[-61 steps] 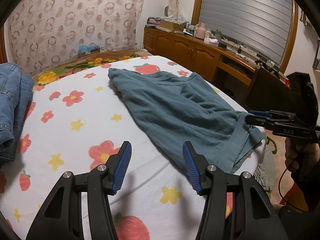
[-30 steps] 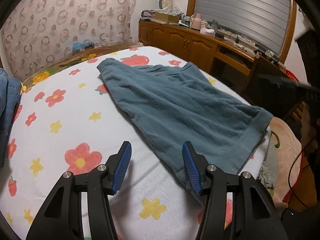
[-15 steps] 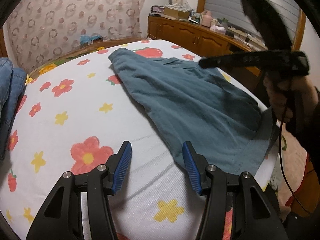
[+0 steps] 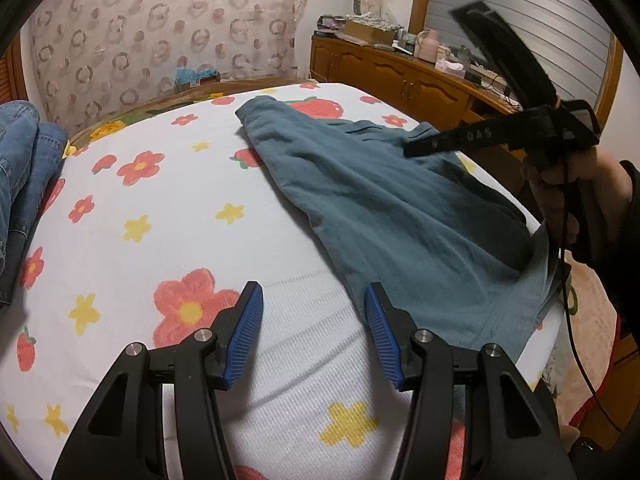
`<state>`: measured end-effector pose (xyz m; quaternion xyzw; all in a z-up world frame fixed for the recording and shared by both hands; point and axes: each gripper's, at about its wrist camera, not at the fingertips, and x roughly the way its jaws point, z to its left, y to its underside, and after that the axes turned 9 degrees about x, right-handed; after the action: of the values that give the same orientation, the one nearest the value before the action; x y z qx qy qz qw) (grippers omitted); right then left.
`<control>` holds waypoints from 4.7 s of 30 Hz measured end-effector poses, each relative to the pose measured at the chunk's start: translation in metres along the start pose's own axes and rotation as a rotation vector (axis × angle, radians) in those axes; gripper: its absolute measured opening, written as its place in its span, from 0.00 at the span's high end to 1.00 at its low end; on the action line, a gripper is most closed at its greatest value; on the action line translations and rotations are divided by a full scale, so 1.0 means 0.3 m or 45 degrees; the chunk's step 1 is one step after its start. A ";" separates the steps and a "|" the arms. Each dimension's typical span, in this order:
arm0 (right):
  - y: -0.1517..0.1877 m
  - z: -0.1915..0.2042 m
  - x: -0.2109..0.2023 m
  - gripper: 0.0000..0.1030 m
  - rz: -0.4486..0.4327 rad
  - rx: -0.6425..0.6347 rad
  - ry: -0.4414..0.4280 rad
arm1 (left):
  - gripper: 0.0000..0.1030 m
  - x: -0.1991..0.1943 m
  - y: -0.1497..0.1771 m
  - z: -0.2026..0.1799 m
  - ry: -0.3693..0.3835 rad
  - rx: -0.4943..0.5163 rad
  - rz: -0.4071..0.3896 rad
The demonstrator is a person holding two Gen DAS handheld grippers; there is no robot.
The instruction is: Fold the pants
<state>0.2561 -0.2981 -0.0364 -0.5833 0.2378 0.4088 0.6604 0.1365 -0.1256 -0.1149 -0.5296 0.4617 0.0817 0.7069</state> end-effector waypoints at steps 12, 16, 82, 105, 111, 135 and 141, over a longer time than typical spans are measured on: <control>-0.107 -0.070 -0.132 0.99 -0.170 0.046 0.183 | 0.47 0.003 -0.006 -0.009 0.002 0.005 0.000; -0.119 -0.090 -0.098 0.99 -0.160 0.064 0.270 | 0.47 0.003 -0.006 -0.009 0.001 0.006 0.001; 0.581 -0.035 -0.435 0.84 -0.195 0.206 0.013 | 0.31 -0.094 0.028 -0.055 0.042 0.038 -0.043; 0.602 -0.045 -0.363 0.75 -0.185 0.216 0.030 | 0.58 -0.116 0.114 -0.182 0.212 0.083 0.024; 0.599 -0.051 -0.361 0.74 -0.184 0.214 0.030 | 0.59 -0.112 0.113 -0.193 0.200 0.100 0.010; 0.607 -0.051 -0.350 0.74 -0.153 0.176 0.014 | 0.87 -0.166 0.130 -0.164 0.230 0.089 -0.018; 0.613 -0.042 -0.349 0.79 -0.159 0.157 -0.015 | 0.87 -0.167 0.136 -0.166 0.226 0.089 -0.014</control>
<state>0.0499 -0.3404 -0.0622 -0.5530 0.2217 0.3549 0.7205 0.0556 -0.1306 -0.1058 -0.5124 0.5221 0.0143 0.6816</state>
